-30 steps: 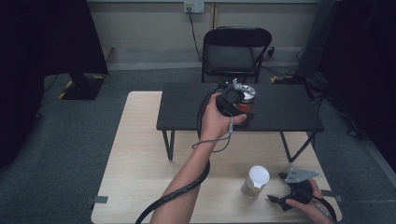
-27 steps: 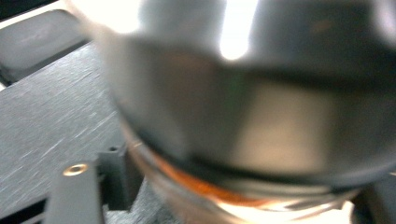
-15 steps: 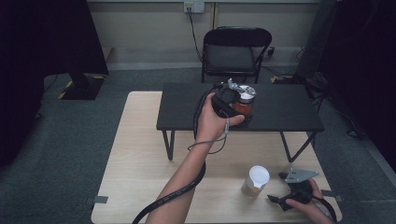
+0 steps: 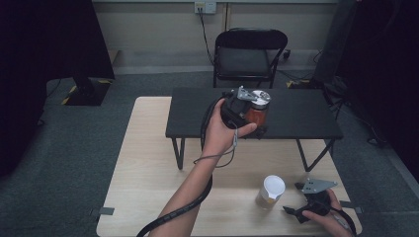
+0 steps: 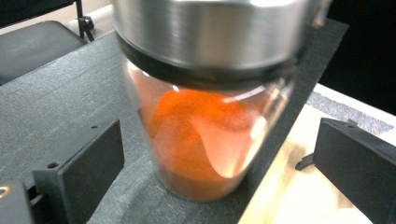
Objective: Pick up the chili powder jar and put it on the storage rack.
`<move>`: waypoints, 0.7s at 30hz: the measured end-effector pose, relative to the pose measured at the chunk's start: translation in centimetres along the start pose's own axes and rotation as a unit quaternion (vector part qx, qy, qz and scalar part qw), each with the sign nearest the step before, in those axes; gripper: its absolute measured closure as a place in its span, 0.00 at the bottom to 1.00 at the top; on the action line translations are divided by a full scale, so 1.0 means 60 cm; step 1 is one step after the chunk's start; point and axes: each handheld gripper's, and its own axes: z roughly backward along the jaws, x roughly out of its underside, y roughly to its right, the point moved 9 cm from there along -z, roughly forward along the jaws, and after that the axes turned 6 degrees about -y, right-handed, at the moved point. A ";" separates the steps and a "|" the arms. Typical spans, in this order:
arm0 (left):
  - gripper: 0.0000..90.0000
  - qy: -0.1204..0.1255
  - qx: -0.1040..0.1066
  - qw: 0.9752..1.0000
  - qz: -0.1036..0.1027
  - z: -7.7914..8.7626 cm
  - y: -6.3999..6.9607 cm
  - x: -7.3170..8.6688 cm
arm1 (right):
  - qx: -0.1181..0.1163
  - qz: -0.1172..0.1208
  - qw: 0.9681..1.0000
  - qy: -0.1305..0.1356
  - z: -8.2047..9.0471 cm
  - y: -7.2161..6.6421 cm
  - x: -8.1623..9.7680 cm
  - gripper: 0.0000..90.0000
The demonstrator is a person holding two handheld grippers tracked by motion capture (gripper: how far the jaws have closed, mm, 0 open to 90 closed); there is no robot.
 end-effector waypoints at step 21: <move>0.04 0.016 0.012 1.000 -0.019 0.016 0.018 0.033 | 0.000 0.000 1.000 0.000 0.000 0.000 0.000 0.00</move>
